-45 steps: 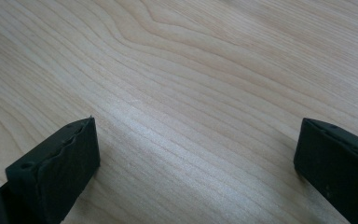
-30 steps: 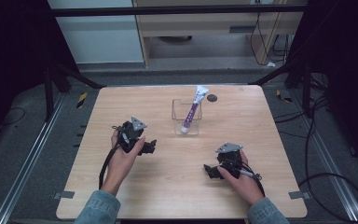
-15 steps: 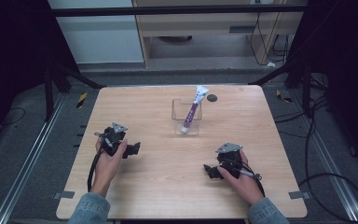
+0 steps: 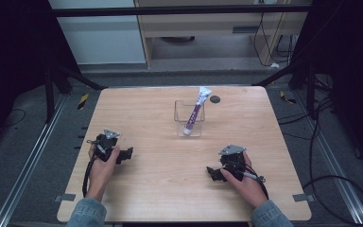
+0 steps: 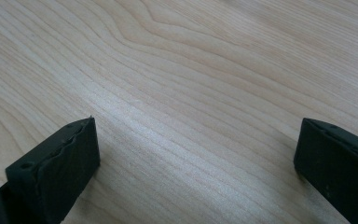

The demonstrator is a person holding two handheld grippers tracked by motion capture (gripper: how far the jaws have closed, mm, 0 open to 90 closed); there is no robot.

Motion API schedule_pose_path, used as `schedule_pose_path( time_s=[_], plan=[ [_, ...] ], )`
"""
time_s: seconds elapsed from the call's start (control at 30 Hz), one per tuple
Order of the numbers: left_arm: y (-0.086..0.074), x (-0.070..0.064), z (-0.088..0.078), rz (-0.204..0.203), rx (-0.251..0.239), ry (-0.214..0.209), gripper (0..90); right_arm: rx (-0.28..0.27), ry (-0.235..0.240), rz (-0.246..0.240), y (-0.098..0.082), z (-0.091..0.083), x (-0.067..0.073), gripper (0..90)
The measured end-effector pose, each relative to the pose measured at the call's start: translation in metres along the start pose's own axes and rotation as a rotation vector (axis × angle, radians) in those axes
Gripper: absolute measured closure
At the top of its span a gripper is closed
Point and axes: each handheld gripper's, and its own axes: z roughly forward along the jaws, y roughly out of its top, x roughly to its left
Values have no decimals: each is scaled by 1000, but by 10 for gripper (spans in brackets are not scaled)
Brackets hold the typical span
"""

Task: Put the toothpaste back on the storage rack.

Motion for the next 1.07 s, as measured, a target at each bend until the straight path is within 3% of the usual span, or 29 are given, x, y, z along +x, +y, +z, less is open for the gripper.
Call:
schedule_pose_path(
  time_s=[0.4, 0.57, 0.73, 1.07],
  plan=[
    [-12, 10, 11, -26, 14, 13, 43, 0, 0, 3, 0, 0, 0, 4],
    [-17, 12, 17, -53, -2, -13, 29, 0, 0, 0, 0, 0, 0, 4],
    [-21, 13, 19, -48, -36, -21, 3, 0, 0, 0, 0, 0, 0, 4],
    [-21, 13, 19, -45, -36, -27, 0, 0, 0, 4, 0, 0, 1, 5]
  ],
)
